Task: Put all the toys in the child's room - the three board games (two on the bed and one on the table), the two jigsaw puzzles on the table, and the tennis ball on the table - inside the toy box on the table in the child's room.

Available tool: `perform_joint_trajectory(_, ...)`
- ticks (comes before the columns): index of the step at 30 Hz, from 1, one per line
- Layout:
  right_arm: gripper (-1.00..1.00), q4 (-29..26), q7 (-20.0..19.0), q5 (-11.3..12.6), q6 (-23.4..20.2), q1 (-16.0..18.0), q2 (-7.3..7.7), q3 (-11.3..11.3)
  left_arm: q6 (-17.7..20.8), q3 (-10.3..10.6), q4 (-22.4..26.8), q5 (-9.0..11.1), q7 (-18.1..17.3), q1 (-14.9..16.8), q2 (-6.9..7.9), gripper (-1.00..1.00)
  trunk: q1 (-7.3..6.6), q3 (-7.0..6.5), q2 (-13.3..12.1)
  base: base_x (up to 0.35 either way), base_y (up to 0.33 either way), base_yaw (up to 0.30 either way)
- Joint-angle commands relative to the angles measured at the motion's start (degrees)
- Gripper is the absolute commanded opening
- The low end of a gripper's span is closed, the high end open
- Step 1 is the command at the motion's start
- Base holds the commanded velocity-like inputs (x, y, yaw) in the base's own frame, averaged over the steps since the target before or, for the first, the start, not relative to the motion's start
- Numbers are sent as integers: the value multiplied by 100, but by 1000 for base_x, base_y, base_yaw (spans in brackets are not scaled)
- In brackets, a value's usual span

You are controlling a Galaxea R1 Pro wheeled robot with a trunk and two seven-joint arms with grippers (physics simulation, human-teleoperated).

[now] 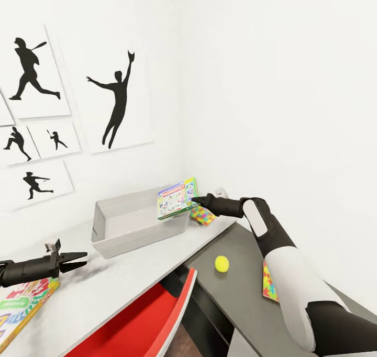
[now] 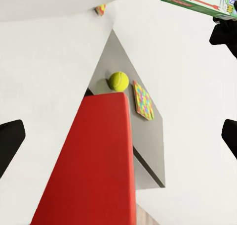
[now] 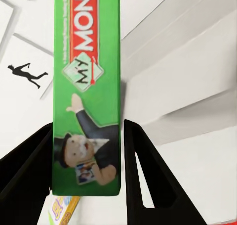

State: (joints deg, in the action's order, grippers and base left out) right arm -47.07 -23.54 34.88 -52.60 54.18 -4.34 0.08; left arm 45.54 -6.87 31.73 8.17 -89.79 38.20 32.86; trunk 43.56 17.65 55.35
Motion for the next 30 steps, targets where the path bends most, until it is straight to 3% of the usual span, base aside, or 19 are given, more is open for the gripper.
perform_joint_trajectory(1, -100, -1, -29, -18, -20, 5, 3, -7, 61, 2, 0, 0, -21, 3, 1, 100, 1, 7, 5, 29, 100, 1)
perform_joint_trajectory(9, -100, 0, -28, -16, -22, 5, 13, -8, 61, 2, 0, 0, -21, 3, 0, 100, 1, 7, 5, 8, 60, 82)
perform_joint_trajectory(23, -100, -3, -35, -16, -11, 5, 21, -8, 61, 2, 0, -3, -21, 3, -4, 100, 1, 7, 5, 44, 4, 255)
perform_joint_trajectory(30, -100, -4, -37, -16, -4, 5, 28, -8, 61, 2, 0, -8, -21, 3, -5, 100, 1, 7, 5, 108, 75, 61)
